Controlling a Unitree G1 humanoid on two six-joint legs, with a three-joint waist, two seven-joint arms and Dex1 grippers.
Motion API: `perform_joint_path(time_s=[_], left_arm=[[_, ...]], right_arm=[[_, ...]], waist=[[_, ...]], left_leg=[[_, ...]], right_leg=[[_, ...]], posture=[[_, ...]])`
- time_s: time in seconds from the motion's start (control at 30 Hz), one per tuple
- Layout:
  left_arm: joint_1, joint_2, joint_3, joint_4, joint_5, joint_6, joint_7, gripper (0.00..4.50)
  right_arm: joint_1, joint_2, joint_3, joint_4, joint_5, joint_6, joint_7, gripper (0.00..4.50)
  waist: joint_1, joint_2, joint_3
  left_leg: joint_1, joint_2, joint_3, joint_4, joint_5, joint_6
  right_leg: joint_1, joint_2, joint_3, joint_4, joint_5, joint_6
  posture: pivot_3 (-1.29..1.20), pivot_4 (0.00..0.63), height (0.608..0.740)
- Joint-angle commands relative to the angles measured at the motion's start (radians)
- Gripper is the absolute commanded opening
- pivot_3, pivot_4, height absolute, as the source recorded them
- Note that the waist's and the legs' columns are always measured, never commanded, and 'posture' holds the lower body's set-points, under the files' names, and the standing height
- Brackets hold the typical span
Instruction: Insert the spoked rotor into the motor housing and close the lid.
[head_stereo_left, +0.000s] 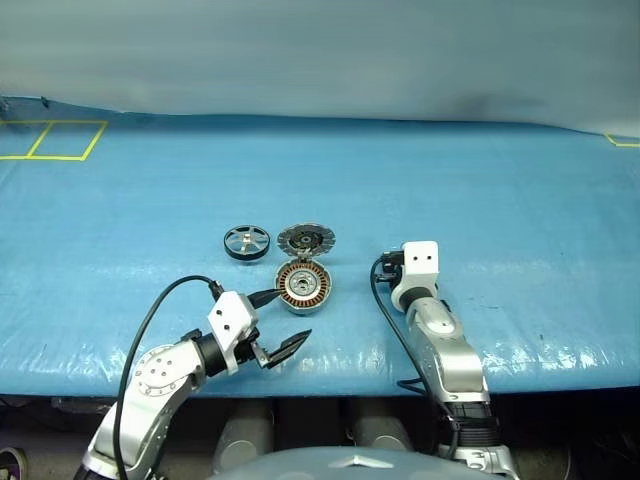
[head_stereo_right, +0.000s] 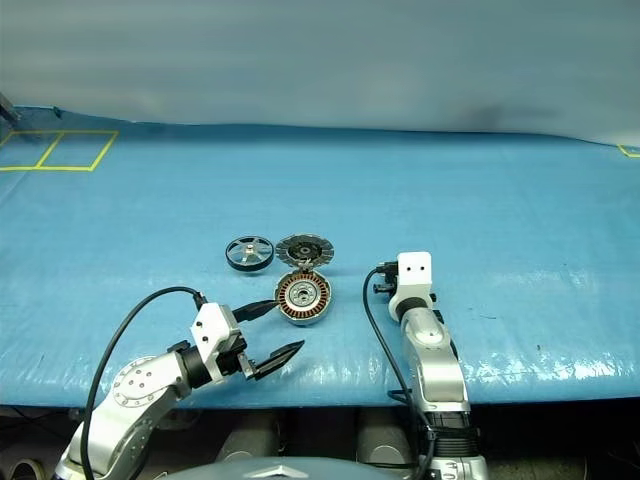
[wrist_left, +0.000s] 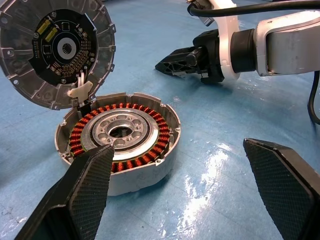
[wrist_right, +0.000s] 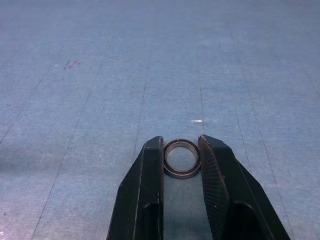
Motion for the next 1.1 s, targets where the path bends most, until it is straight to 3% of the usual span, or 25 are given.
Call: perform_joint_path(time_s=[0.03, 0.27, 0.5, 0.77, 1.1], left_arm=[[-0.003, -0.004, -0.002, -0.028, -0.002, -0.018, 0.000, 4.50], [0.015, 0.000, 0.014, -0.031, 0.000, -0.026, 0.010, 4.50], [0.029, -0.001, 0.021, -0.038, 0.007, -0.033, 0.020, 4.50], [0.039, -0.018, 0.033, -0.035, 0.031, -0.084, 0.060, 4.50], [0.083, -0.044, 0.033, -0.024, 0.059, -0.141, 0.105, 4.50]], right_arm=[[0.020, -0.025, 0.044, -0.084, 0.000, 0.061, 0.036, 0.66], [0.042, -0.238, 0.160, -0.363, -0.009, 0.294, 0.203, 0.66], [-0.031, -0.447, 0.227, -0.572, 0.099, 0.449, 0.414, 0.66], [-0.166, -0.368, 0.277, -0.499, 0.163, 0.400, 0.440, 0.66], [-0.200, -0.241, 0.361, -0.292, 0.162, 0.257, 0.440, 0.66]], waist=[[0.000, 0.000, 0.000], [0.001, 0.001, 0.001], [0.000, 0.001, 0.001], [0.004, 0.000, 0.002], [0.006, 0.000, 0.002]], left_leg=[[0.000, 0.000, 0.000, 0.000, 0.000, 0.000], [-0.001, 0.000, 0.000, 0.001, 0.000, 0.000], [-0.001, 0.000, 0.000, 0.002, 0.000, 0.000], [-0.002, 0.000, -0.001, 0.002, 0.000, 0.000], [-0.002, 0.000, -0.001, 0.002, 0.000, 0.000]], right_leg=[[0.000, 0.000, 0.000, 0.000, 0.000, 0.000], [-0.001, 0.000, 0.000, 0.000, 0.000, 0.000], [-0.001, 0.000, -0.001, 0.000, 0.000, 0.000], [-0.001, -0.001, -0.001, -0.001, 0.000, 0.001], [-0.001, -0.001, -0.001, -0.001, 0.000, 0.001]], posture=[[0.00, 0.150, 0.740], [0.00, 0.150, 0.740], [0.00, 0.150, 0.740], [0.00, 0.150, 0.740], [0.00, 0.150, 0.740]])
